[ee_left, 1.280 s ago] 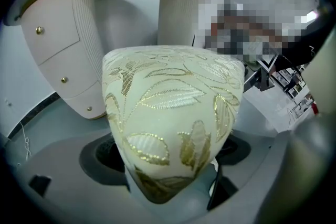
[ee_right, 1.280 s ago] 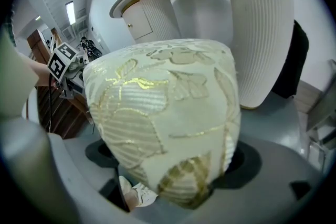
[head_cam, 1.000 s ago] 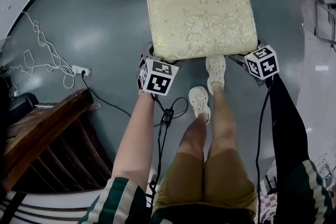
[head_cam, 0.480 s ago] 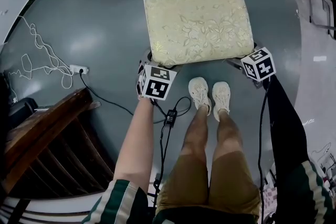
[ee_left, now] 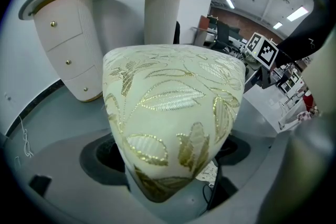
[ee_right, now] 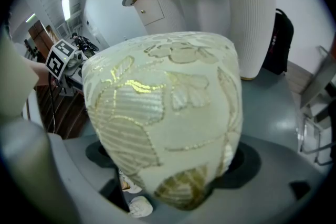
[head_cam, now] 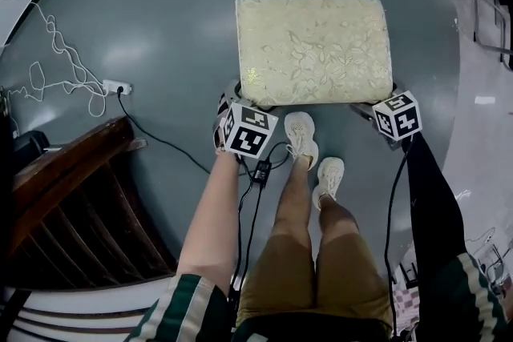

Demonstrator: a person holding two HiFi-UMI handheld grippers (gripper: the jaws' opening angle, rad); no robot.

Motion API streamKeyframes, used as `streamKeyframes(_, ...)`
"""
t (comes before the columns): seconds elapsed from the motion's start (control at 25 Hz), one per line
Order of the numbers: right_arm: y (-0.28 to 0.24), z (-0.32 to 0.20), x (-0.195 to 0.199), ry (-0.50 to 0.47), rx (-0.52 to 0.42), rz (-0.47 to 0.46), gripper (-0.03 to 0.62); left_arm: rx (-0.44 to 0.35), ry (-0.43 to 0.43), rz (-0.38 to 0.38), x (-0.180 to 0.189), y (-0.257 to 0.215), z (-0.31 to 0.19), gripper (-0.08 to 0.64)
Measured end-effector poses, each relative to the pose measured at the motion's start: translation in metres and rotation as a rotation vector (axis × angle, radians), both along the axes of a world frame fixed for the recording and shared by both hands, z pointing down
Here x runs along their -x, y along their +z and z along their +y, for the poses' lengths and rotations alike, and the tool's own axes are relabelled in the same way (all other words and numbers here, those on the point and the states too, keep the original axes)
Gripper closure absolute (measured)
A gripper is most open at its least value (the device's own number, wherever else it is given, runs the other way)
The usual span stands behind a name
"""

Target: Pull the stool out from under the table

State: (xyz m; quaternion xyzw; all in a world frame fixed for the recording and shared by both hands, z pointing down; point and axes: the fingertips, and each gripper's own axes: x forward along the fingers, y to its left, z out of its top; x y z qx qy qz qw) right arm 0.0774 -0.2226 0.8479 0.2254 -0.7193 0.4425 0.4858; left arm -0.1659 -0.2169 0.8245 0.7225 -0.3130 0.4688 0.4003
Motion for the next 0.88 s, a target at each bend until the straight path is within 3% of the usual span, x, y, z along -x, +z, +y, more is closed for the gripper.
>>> streamKeyframes(0.24, 0.002, 0.011, -0.004, -0.024, 0.012, 0.003, 0.063, 0.01, -0.012, -0.028, -0.002, 0.0, 0.014, 0.071)
streamKeyframes(0.44, -0.015, 0.101, -0.008, -0.012, -0.046, -0.008, 0.064, -0.046, -0.001, -0.045, -0.006, -0.019, 0.101, 0.074)
streamKeyframes(0.88, -0.017, 0.181, -0.043, -0.054, -0.084, -0.005, 0.067, -0.005, 0.008, -0.129, -0.037, -0.022, 0.192, 0.084)
